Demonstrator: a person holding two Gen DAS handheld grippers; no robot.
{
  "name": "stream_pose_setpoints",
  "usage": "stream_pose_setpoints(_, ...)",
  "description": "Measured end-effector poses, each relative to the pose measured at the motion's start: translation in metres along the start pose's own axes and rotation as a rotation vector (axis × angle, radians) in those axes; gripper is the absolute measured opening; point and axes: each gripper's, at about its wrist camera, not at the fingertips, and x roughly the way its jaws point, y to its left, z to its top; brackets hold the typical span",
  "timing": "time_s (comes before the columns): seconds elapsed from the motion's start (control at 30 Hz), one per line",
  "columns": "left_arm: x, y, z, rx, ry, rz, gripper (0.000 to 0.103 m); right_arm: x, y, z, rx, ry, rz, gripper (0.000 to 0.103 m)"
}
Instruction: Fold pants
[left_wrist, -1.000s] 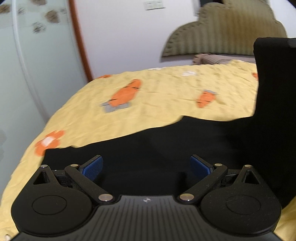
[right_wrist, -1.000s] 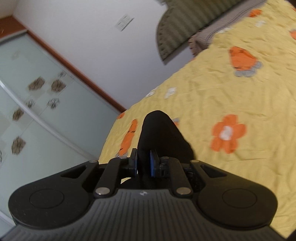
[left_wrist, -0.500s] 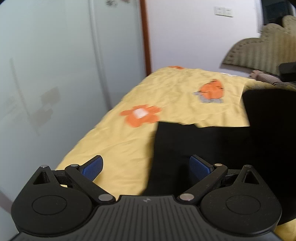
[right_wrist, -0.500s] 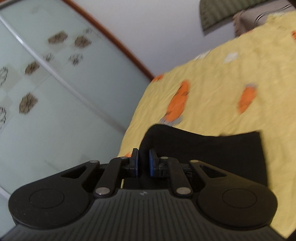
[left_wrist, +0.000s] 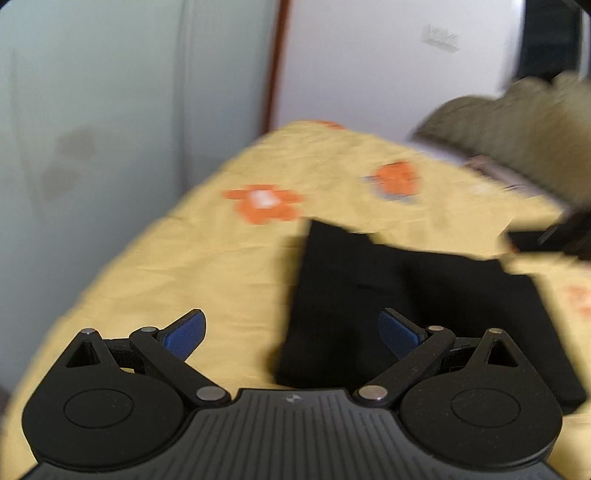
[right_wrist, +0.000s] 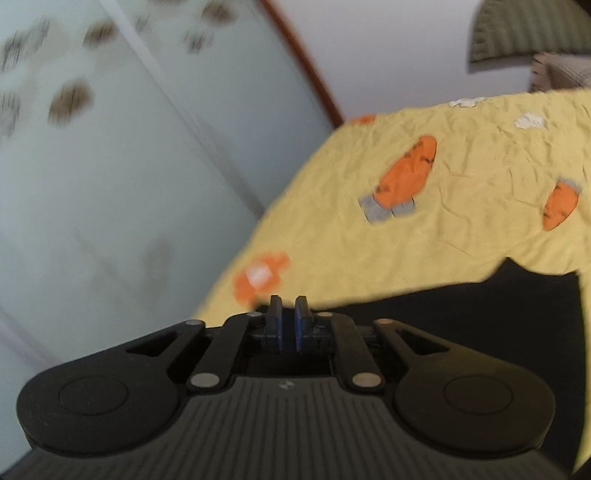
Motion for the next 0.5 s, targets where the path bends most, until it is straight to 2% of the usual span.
stream_pose_setpoints(0.1, -0.011, -0.008, 0.001, -0.04, -0.004, -0.17, 0.101, -0.008, -0.008, -0.013, -0.132, 0.061, -0.096, 0.016)
stream_pose_setpoints(0.17, -0.008, -0.015, 0.002, -0.071, 0.048, -0.255, 0.101, -0.02, -0.005, -0.025, -0.249, 0.054, -0.132, 0.016)
stream_pose_setpoints(0.23, -0.001, -0.022, 0.001, -0.108, 0.106, -0.289, 0.1, -0.034, 0.004, -0.039, -0.383, 0.003, -0.202, 0.024)
stream_pose_setpoints(0.33, 0.008, -0.029, -0.004, -0.128, 0.183, -0.279, 0.1, -0.053, 0.021, -0.066, -0.577, -0.091, -0.279, 0.037)
stream_pose_setpoints(0.37, 0.01, -0.03, -0.008, -0.136, 0.205, -0.291, 0.101, -0.058, 0.025, -0.075, -0.622, -0.118, -0.295, 0.038)
stream_pose_setpoints(0.43, 0.017, -0.027, -0.01, -0.179, 0.252, -0.354, 0.1, -0.065, 0.03, -0.087, -0.663, -0.148, -0.321, 0.042)
stream_pose_setpoints(0.5, 0.03, -0.024, -0.01, -0.267, 0.294, -0.403, 0.1, -0.071, 0.027, -0.092, -0.631, -0.164, -0.311, 0.047)
